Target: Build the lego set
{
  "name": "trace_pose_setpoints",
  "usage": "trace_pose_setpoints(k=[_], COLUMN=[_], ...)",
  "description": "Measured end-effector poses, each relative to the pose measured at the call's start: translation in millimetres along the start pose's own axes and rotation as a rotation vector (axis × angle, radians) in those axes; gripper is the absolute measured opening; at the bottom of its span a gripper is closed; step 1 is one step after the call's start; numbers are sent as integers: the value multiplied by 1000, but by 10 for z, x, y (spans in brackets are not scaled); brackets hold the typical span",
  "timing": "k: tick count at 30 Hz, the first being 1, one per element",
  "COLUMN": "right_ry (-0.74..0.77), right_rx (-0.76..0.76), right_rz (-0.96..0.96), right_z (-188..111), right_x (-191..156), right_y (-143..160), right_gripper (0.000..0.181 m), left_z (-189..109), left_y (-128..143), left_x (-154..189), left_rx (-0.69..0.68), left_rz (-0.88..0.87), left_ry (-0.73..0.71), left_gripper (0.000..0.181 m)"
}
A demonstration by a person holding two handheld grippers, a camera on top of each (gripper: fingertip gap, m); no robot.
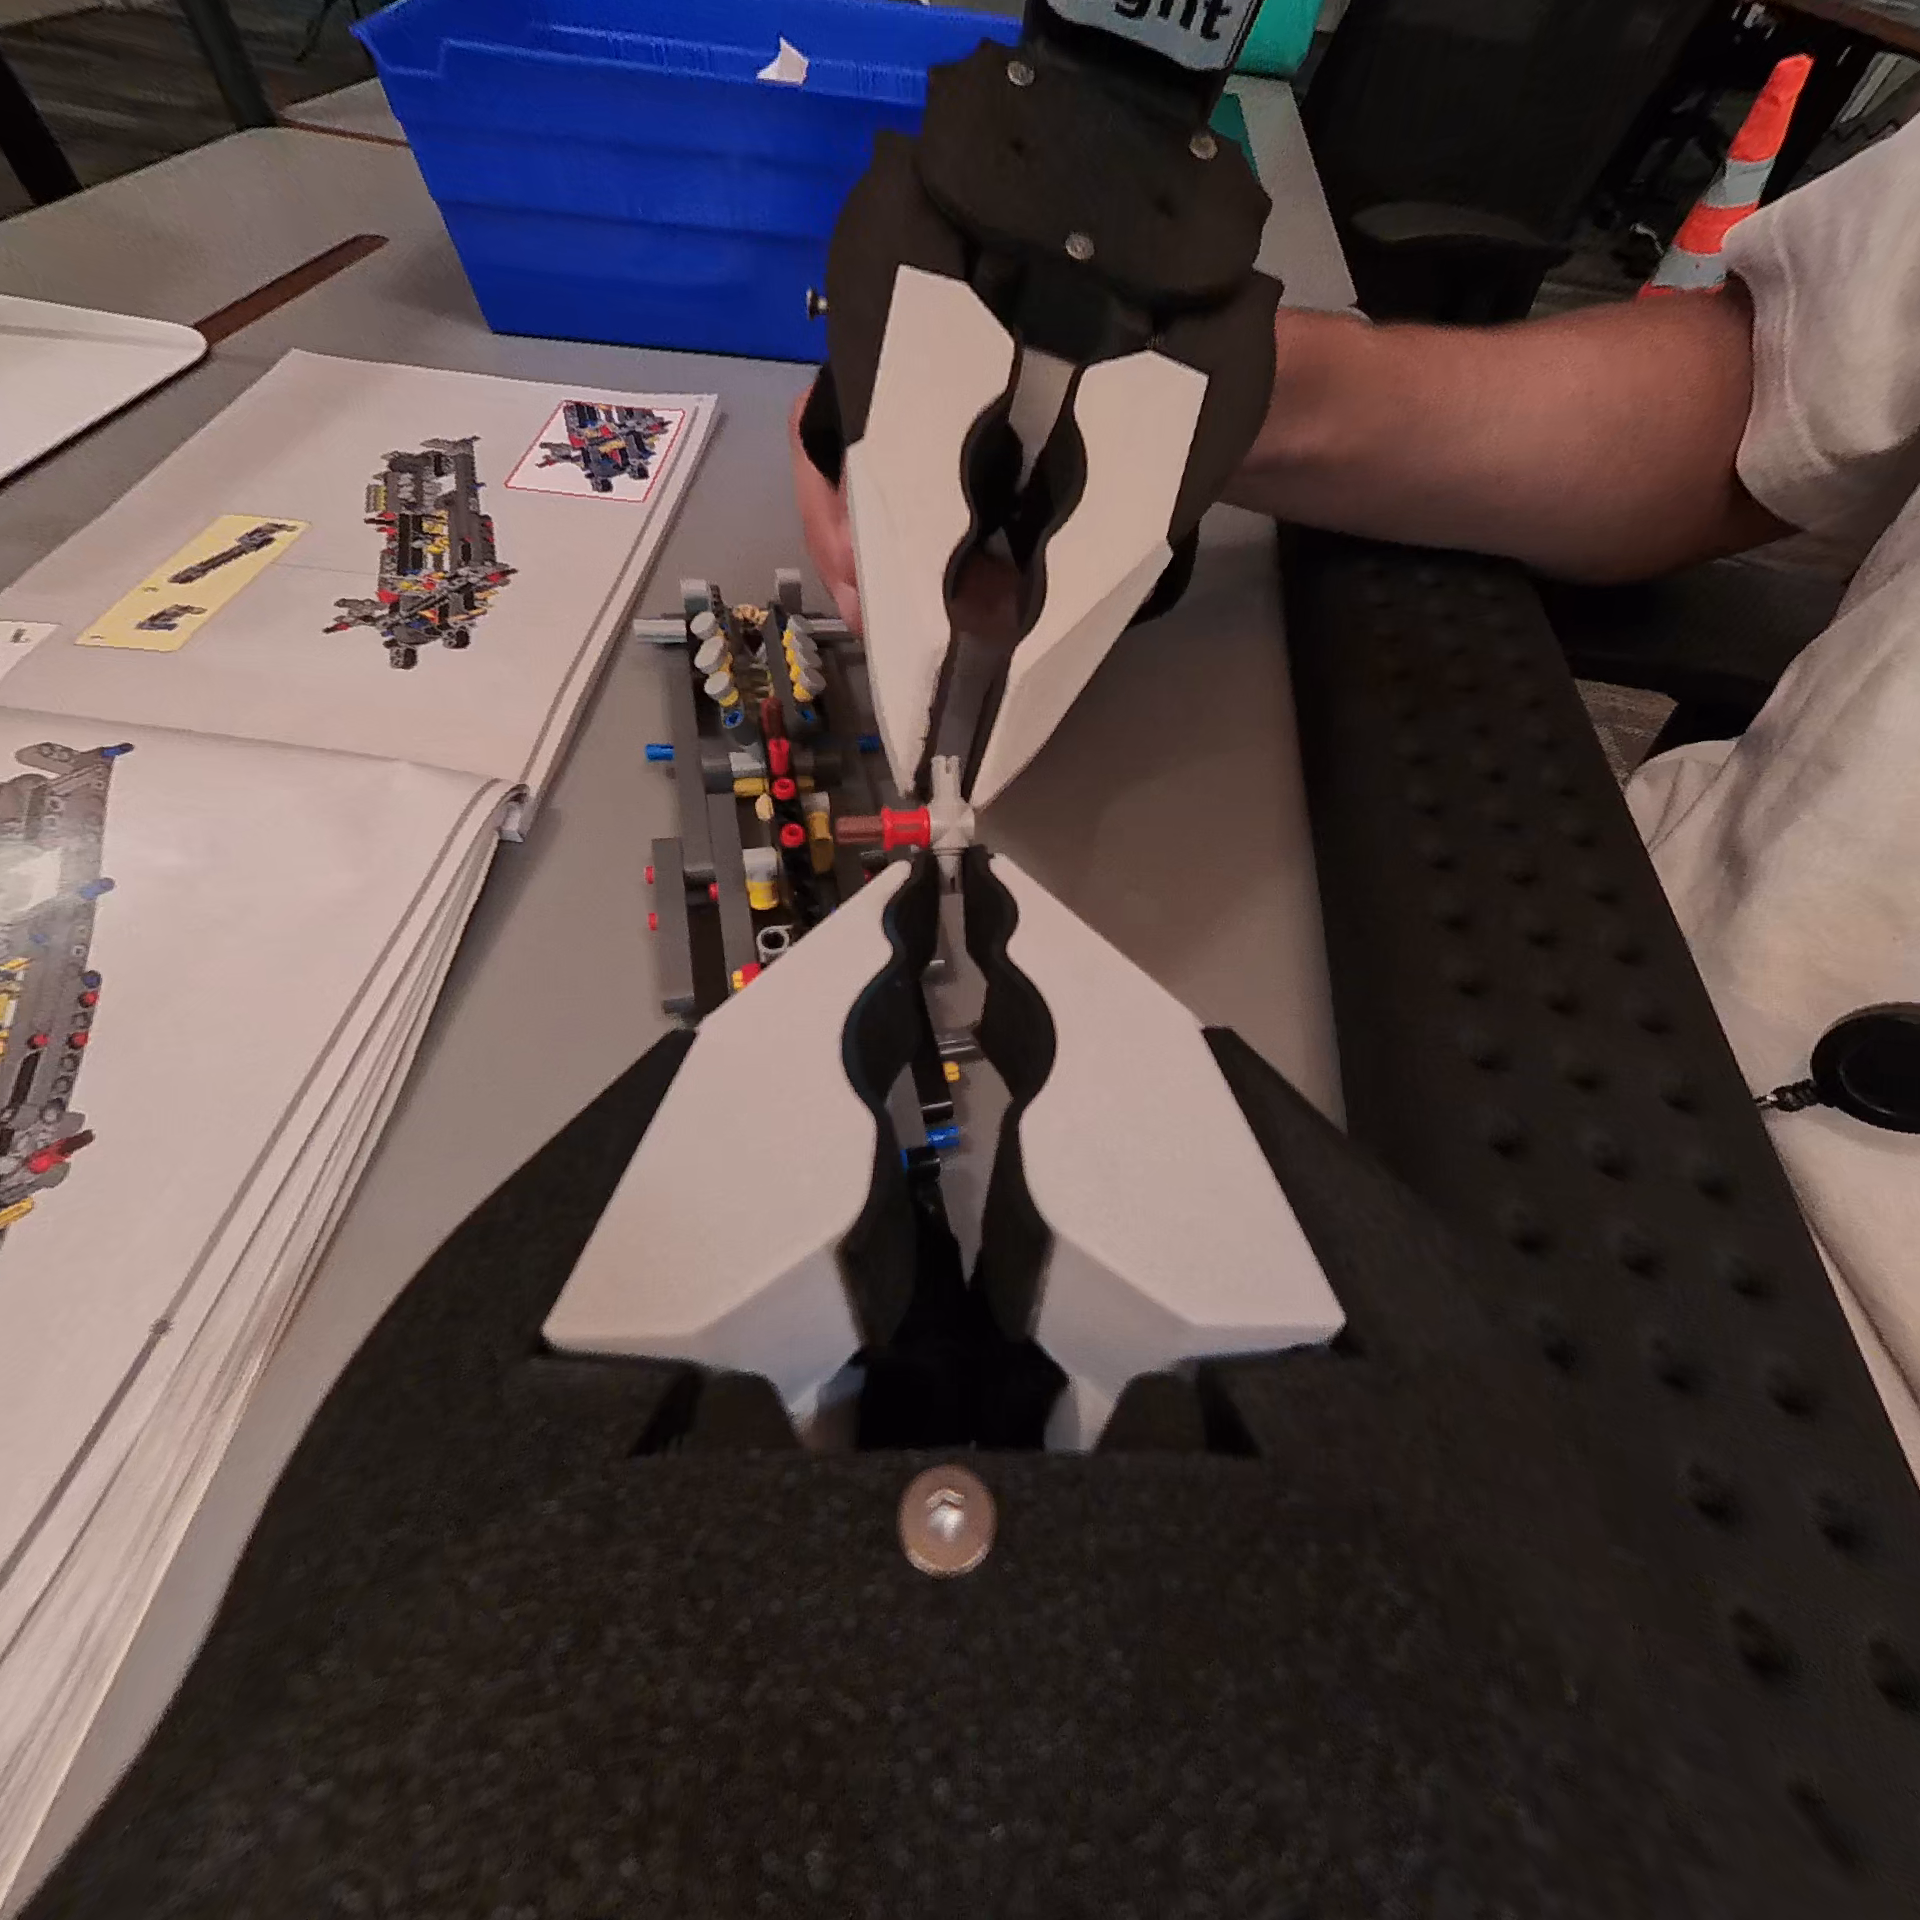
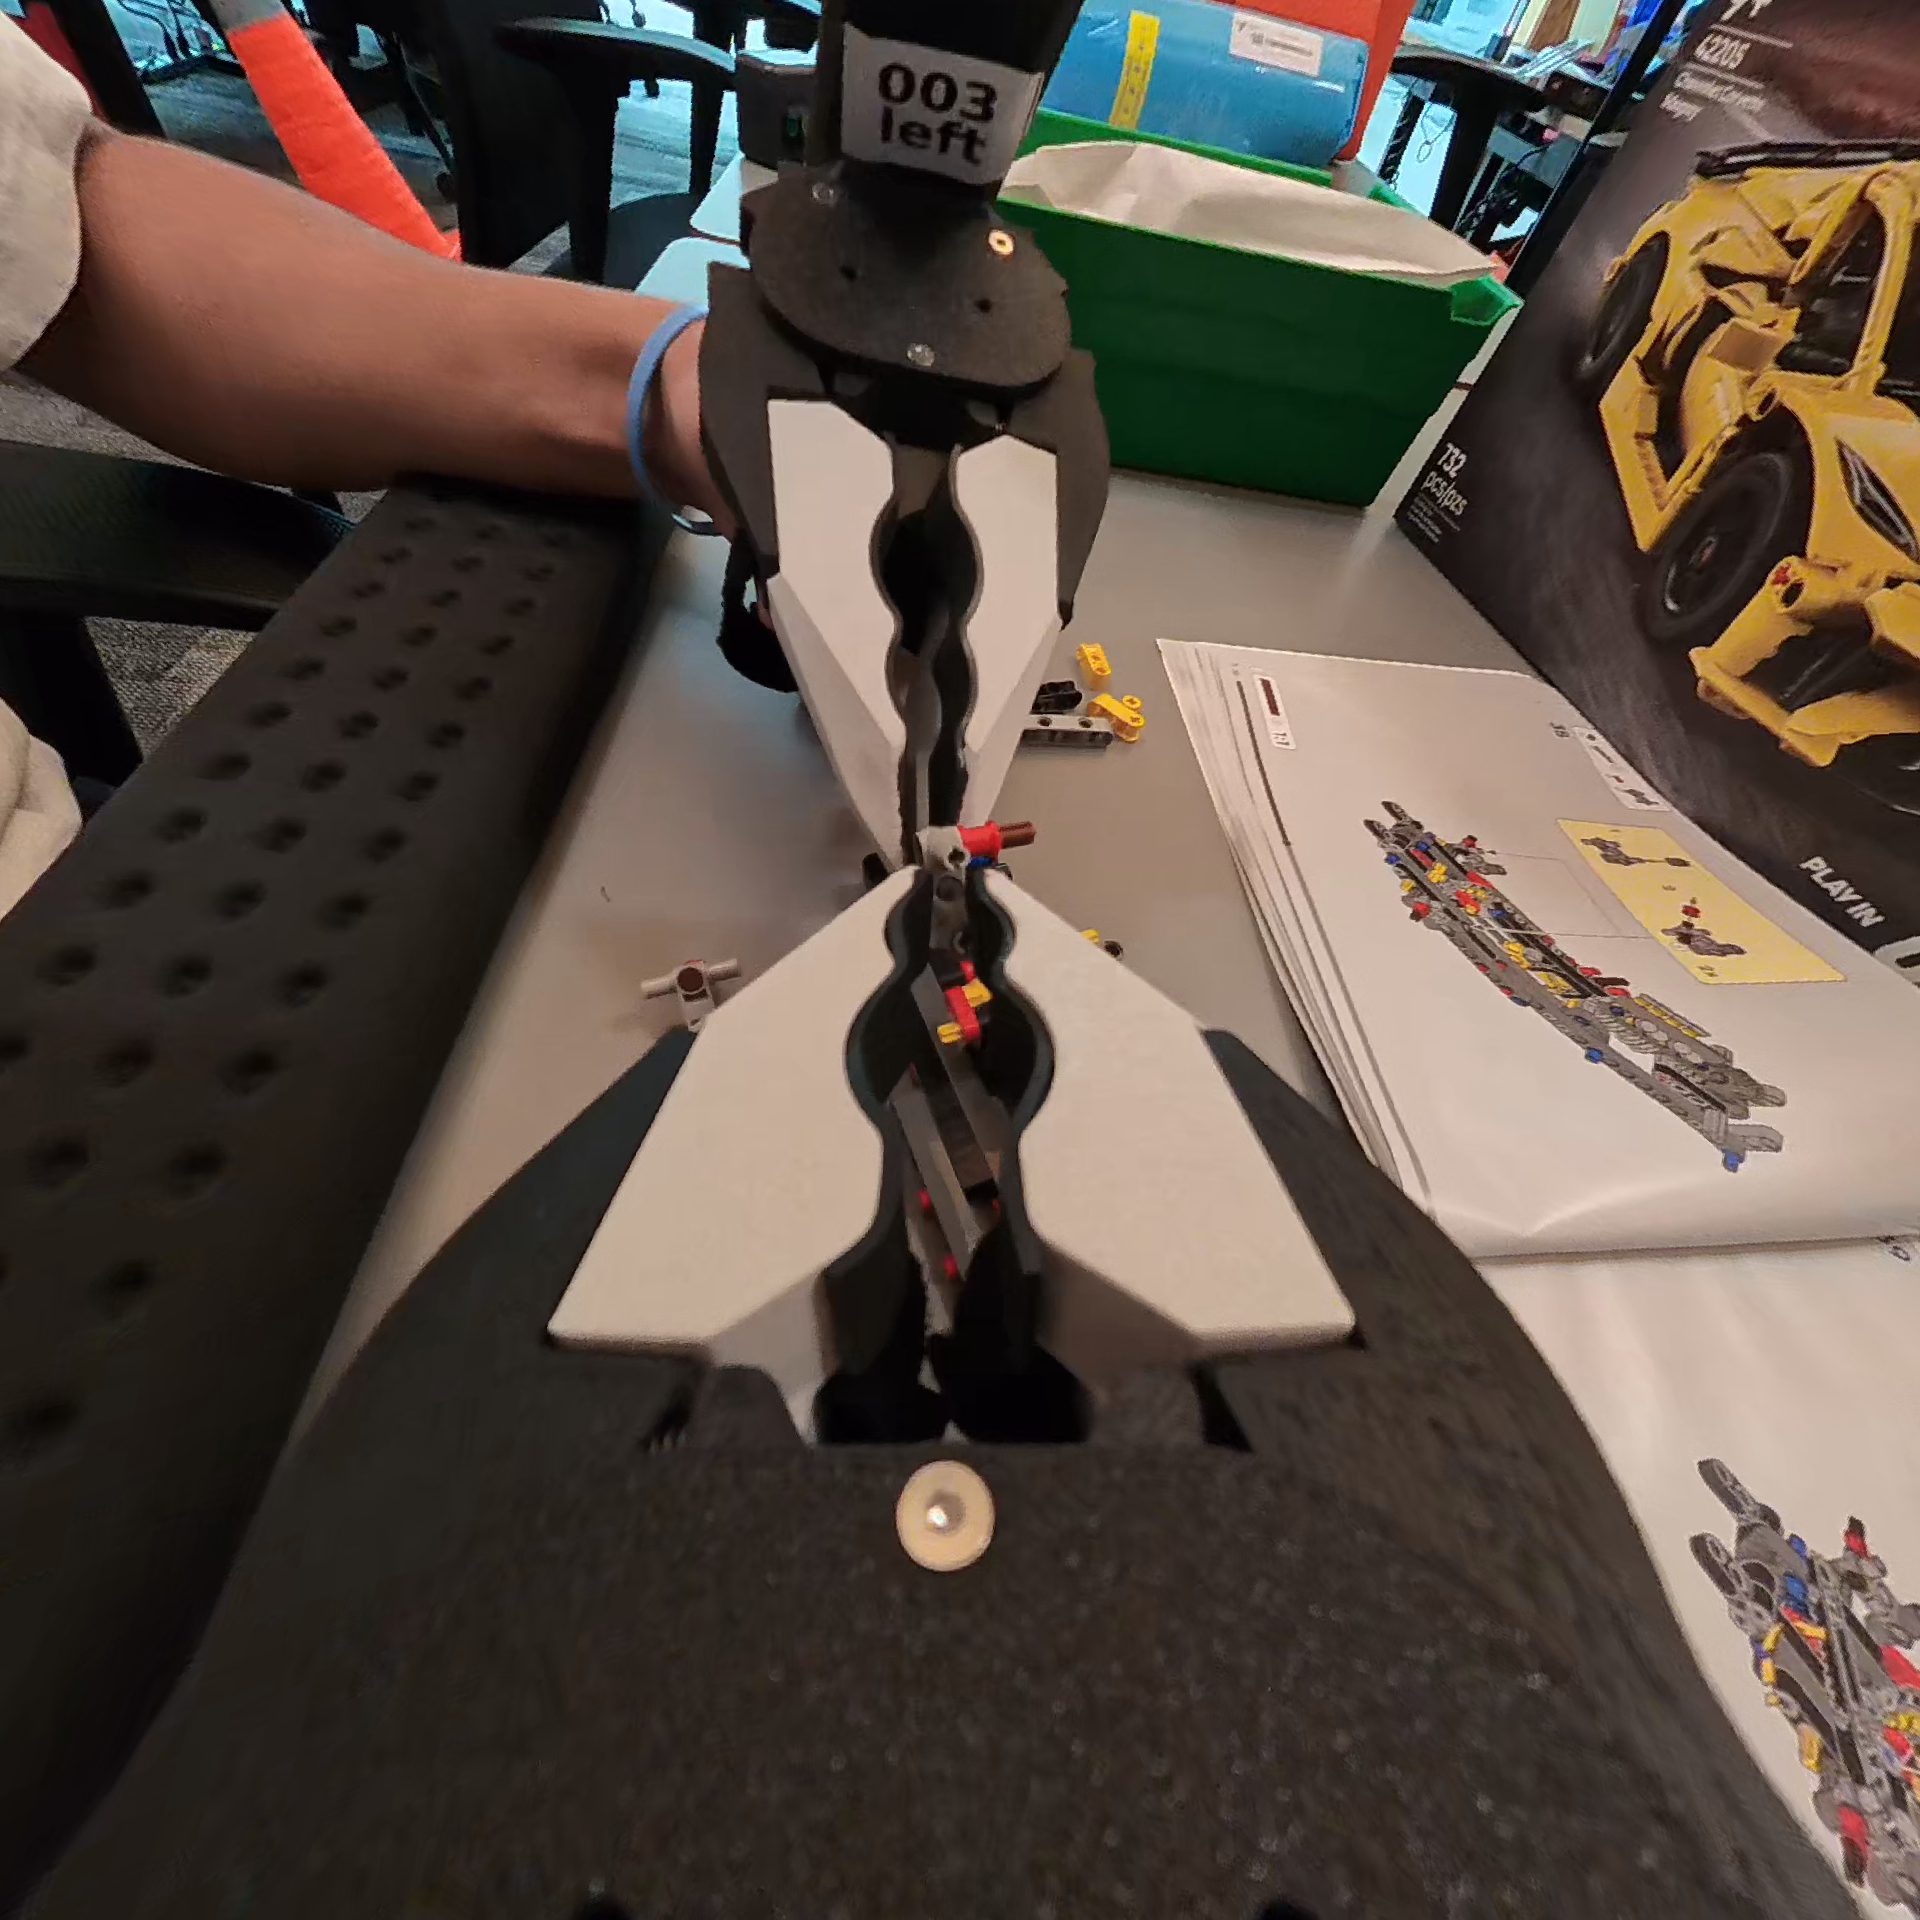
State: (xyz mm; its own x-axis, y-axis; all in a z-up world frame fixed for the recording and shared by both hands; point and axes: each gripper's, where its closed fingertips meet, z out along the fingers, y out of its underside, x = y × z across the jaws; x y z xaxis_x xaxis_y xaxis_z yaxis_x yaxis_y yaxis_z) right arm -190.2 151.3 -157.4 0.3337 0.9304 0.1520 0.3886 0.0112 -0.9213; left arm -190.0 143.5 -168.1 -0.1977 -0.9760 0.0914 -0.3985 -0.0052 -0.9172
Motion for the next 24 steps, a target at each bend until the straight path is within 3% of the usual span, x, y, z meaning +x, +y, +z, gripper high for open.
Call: trace_pose_setpoints(k=[24], right_ry=[-45], right_rx=[-47], right_rz=[1], right_z=[58], right_x=[-90], right_y=[81], right_gripper=[10], left_z=[23], left_y=[39], left_x=[77], left_rx=[-18], left_rz=[17], left_ry=[35], left_gripper=[3])
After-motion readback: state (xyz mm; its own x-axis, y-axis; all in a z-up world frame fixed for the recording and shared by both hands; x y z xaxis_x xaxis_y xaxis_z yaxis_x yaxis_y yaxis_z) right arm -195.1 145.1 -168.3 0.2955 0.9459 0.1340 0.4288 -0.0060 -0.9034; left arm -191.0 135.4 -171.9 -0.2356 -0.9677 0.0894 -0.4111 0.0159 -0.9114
